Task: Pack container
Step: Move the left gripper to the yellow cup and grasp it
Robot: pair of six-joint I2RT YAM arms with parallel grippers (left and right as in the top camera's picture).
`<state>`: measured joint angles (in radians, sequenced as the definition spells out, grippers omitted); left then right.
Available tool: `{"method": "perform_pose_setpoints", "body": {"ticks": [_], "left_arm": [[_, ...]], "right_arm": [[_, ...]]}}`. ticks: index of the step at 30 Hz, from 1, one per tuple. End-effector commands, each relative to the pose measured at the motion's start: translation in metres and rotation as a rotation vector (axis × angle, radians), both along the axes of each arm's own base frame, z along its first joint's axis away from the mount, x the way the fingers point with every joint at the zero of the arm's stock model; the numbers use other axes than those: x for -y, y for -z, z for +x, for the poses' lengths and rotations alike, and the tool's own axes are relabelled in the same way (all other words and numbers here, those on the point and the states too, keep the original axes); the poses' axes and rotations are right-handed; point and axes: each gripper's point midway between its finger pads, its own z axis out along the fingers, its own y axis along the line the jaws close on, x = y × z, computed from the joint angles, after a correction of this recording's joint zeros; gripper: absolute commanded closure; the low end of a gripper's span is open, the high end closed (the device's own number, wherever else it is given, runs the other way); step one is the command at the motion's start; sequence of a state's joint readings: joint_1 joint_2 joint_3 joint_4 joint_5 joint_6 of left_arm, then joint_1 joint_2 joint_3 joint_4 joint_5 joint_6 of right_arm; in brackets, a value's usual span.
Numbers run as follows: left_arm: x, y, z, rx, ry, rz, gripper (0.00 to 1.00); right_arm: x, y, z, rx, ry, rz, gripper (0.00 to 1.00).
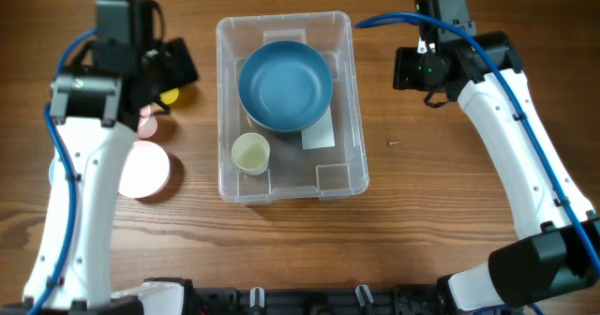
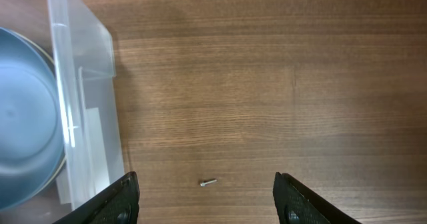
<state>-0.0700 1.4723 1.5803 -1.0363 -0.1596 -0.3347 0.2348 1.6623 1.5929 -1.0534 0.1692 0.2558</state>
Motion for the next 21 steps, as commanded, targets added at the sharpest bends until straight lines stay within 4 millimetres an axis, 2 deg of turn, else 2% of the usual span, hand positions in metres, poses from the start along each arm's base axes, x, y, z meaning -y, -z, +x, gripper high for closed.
{"method": "perform_pose_setpoints", "body": {"ticks": [1, 3, 6, 9, 13, 17, 21], "left_arm": [[-0.024, 0.037, 0.033, -0.054, -0.042, -0.037, 0.21], [-0.028, 0.06, 0.046, -0.095, -0.051, -0.04, 0.21], [-0.029, 0.112, 0.061, -0.199, -0.047, -0.036, 0.21], [-0.029, 0.155, 0.063, -0.302, -0.048, -0.042, 0.21], [-0.027, 0.199, 0.062, -0.402, -0.046, -0.05, 0.24], [-0.03, 0.216, 0.064, -0.424, -0.053, -0.049, 0.33], [-0.031, 0.216, 0.067, -0.411, -0.053, -0.049, 0.39]], "right_arm": [[0.0, -0.006, -0.004, -0.005, -0.02, -0.004, 0.35], [0.0, -0.005, -0.005, -0.008, -0.02, -0.005, 0.35], [0.001, -0.005, -0.007, -0.016, -0.02, -0.007, 0.35], [0.001, -0.003, -0.009, -0.026, -0.02, -0.009, 0.35], [0.002, -0.003, -0.011, -0.035, -0.02, -0.011, 0.35], [0.002, -0.002, -0.012, -0.042, -0.02, -0.013, 0.36], [0.002, -0.002, -0.013, -0.043, -0.019, -0.012, 0.36]]}}
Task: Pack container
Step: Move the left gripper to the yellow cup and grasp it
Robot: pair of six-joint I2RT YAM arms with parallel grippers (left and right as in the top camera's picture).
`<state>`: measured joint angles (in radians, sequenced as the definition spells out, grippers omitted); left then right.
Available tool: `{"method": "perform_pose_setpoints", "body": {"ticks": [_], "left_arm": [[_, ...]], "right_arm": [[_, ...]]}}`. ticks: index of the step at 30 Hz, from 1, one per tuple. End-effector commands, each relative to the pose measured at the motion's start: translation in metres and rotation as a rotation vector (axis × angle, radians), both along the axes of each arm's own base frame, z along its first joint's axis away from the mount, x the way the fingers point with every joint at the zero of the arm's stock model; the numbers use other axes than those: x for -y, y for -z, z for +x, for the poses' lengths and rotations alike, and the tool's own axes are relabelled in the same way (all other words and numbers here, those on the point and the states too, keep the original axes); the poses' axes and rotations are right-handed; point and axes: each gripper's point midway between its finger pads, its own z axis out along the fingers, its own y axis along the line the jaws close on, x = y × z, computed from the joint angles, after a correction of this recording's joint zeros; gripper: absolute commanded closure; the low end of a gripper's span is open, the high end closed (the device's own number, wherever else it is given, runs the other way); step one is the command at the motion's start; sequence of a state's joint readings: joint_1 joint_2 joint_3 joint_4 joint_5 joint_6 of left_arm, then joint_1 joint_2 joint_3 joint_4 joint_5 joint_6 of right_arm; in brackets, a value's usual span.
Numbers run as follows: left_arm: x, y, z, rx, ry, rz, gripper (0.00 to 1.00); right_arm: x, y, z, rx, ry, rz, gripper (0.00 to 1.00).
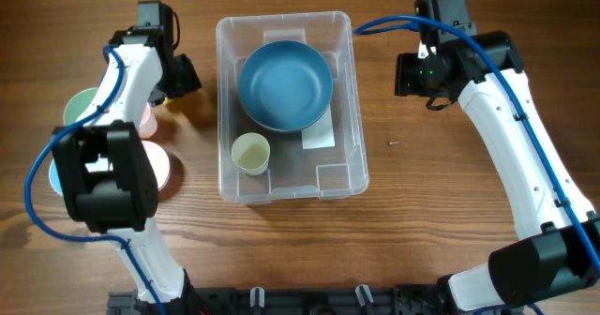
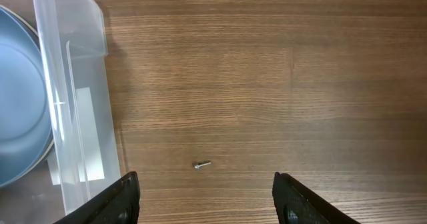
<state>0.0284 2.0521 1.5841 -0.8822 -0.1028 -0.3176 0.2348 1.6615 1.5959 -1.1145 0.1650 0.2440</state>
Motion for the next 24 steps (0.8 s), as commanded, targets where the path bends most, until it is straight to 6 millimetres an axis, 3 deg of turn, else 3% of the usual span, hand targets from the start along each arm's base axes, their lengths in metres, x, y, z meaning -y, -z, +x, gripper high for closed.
{"method": "perform_pose_setpoints", "body": {"ticks": [1, 11, 24], "left_arm": [[-0.001, 0.0, 0.005, 0.016, 0.002, -0.013, 0.37], [-0.002, -0.003, 0.013, 0.05, 0.01, -0.01, 0.35], [-0.005, -0.01, 0.032, 0.131, 0.005, 0.009, 0.71]], "right_arm": [[0.0, -0.007, 0.0, 0.014, -0.007, 0.002, 0.36], [0.0, -0.007, 0.0, 0.014, -0.007, 0.002, 0.36], [0.0, -0.007, 0.0, 0.014, -0.007, 0.002, 0.37]]}}
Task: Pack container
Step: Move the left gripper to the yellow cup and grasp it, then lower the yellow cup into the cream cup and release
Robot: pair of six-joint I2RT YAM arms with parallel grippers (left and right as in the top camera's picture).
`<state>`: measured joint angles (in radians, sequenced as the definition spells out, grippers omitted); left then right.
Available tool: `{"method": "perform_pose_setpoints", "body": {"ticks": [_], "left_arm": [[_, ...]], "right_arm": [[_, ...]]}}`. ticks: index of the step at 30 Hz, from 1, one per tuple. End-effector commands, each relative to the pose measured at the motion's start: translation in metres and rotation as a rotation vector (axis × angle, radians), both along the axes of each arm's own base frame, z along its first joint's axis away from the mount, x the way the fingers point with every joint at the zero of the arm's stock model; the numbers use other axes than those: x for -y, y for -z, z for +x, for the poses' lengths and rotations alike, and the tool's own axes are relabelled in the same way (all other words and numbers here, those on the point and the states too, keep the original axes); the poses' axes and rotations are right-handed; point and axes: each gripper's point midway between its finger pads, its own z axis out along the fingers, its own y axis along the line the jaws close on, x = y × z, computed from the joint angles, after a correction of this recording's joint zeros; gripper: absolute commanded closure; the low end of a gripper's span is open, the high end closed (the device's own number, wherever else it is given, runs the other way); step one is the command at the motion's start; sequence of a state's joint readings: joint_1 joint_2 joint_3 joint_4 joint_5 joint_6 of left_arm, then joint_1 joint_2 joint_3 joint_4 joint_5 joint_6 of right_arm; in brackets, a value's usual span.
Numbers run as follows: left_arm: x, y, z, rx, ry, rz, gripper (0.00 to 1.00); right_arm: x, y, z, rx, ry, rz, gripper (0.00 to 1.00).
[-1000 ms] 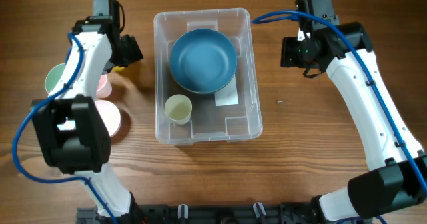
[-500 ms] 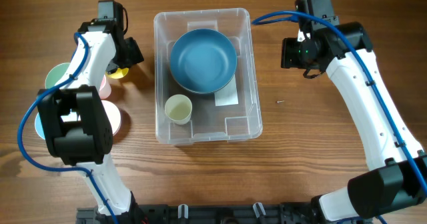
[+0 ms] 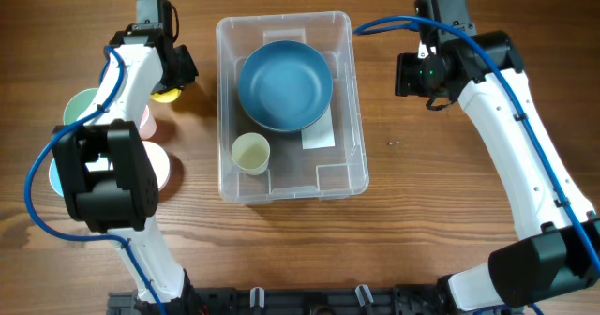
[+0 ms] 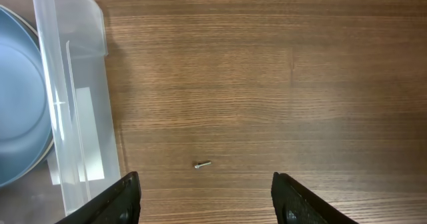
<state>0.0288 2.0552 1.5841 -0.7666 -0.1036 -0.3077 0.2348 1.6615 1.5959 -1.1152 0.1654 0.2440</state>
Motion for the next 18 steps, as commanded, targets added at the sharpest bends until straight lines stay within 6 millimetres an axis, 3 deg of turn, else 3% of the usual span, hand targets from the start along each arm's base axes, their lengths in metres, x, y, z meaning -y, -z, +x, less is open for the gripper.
{"method": "perform_pose_setpoints", "body": {"ticks": [1, 6, 12, 15, 18], "left_arm": [[-0.004, -0.004, 0.007, 0.026, -0.004, 0.002, 0.77], [-0.004, -0.006, 0.012, 0.049, -0.004, 0.003, 0.96], [-0.005, -0.011, 0.017, 0.073, -0.003, 0.007, 0.96], [-0.002, -0.04, 0.024, 0.121, 0.008, 0.01, 0.96], [0.005, -0.1, 0.028, 0.201, 0.026, 0.013, 0.96]], "right_arm": [[0.0, -0.007, 0.0, 0.015, -0.008, 0.002, 0.37], [0.0, -0.007, 0.0, 0.014, -0.008, 0.002, 0.37], [0.0, -0.007, 0.0, 0.016, -0.007, 0.002, 0.37], [0.0, -0.007, 0.001, 0.019, -0.004, 0.004, 0.38], [0.0, -0.007, 0.002, 0.022, -0.003, 0.005, 0.38]]}}
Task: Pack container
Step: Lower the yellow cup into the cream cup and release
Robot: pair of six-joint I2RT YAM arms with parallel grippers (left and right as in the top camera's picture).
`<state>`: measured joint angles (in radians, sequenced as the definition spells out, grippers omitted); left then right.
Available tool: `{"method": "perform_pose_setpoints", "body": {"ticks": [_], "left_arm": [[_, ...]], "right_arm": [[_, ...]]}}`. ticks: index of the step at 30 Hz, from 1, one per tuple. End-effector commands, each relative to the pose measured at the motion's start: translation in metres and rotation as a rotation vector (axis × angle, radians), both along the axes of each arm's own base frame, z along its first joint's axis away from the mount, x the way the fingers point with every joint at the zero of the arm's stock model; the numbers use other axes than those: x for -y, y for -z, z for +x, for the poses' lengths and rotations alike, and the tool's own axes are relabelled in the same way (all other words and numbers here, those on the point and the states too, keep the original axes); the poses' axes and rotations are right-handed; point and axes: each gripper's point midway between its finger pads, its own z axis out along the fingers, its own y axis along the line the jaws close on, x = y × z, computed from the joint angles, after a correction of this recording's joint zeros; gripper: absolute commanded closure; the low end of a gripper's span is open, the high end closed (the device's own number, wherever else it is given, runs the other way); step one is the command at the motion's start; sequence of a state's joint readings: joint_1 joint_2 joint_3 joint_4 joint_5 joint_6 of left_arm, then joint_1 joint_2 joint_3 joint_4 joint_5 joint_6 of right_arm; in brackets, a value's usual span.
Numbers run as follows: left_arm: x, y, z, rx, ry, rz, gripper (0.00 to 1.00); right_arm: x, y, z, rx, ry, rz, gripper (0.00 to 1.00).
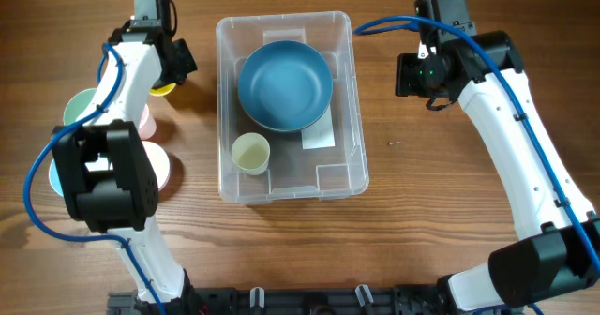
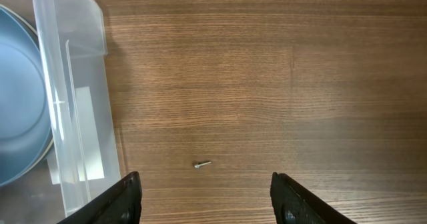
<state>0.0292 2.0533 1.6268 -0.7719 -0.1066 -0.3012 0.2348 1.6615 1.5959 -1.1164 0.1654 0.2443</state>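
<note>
A clear plastic container [image 1: 347, 118] stands mid-table. It holds a blue bowl [image 1: 285, 84] and a small pale yellow-green cup [image 1: 250, 153]. Its near right corner shows in the right wrist view as a clear container wall [image 2: 73, 117], with the blue bowl [image 2: 20, 104] behind it. My left gripper [image 1: 180, 64] hovers at the far left of the container, just beyond a yellow item [image 1: 165, 90]; its jaws are not visible. My right gripper [image 2: 205, 201] is open over bare wood to the right of the container, holding nothing.
Left of the container lie a green bowl [image 1: 80, 107], a pink cup [image 1: 147, 120], a pink-white dish [image 1: 157, 168] and a light blue piece [image 1: 52, 176] under the left arm. A tiny screw [image 2: 203, 164] lies on the wood to the right.
My left gripper has shifted slightly toward the far edge, uncovering more of the yellow item. The right gripper and everything in the container are as they were.
At first my left wrist hung over the yellow item and pink cup, hiding them partly. Then the arm was stretched along the left side, its gripper beside the yellow item, and it has edged farther since. My right gripper shifted slightly off the container early, then stayed open.
</note>
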Motion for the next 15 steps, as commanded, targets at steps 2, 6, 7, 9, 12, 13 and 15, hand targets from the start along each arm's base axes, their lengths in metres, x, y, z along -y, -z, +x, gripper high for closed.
{"method": "perform_pose_setpoints", "body": {"ticks": [2, 6, 7, 9, 12, 13, 15], "left_arm": [[0.016, -0.129, 0.01, 0.207, 0.041, 0.006, 0.96], [0.049, -0.207, -0.033, 0.239, 0.114, -0.003, 0.96], [0.058, -0.217, -0.046, 0.232, 0.132, -0.009, 0.96], [0.08, -0.229, -0.076, 0.201, 0.192, -0.032, 0.96], [0.113, -0.23, -0.119, 0.112, 0.295, -0.081, 0.96], [0.121, -0.228, -0.132, 0.075, 0.323, -0.084, 0.96], [0.14, -0.218, -0.164, -0.036, 0.395, -0.096, 0.96]], "right_arm": [[0.0, -0.008, 0.002, 0.023, -0.002, 0.005, 0.38], [0.011, -0.007, 0.003, 0.022, 0.05, 0.015, 0.38], [0.016, -0.007, 0.003, 0.021, 0.062, 0.016, 0.38], [0.025, -0.006, 0.002, 0.014, 0.115, 0.028, 0.37], [0.039, -0.005, 0.002, 0.003, 0.157, 0.065, 0.37], [0.045, -0.004, 0.001, -0.002, 0.179, 0.08, 0.37], [0.064, -0.003, 0.0, -0.012, 0.239, 0.105, 0.36]]}}
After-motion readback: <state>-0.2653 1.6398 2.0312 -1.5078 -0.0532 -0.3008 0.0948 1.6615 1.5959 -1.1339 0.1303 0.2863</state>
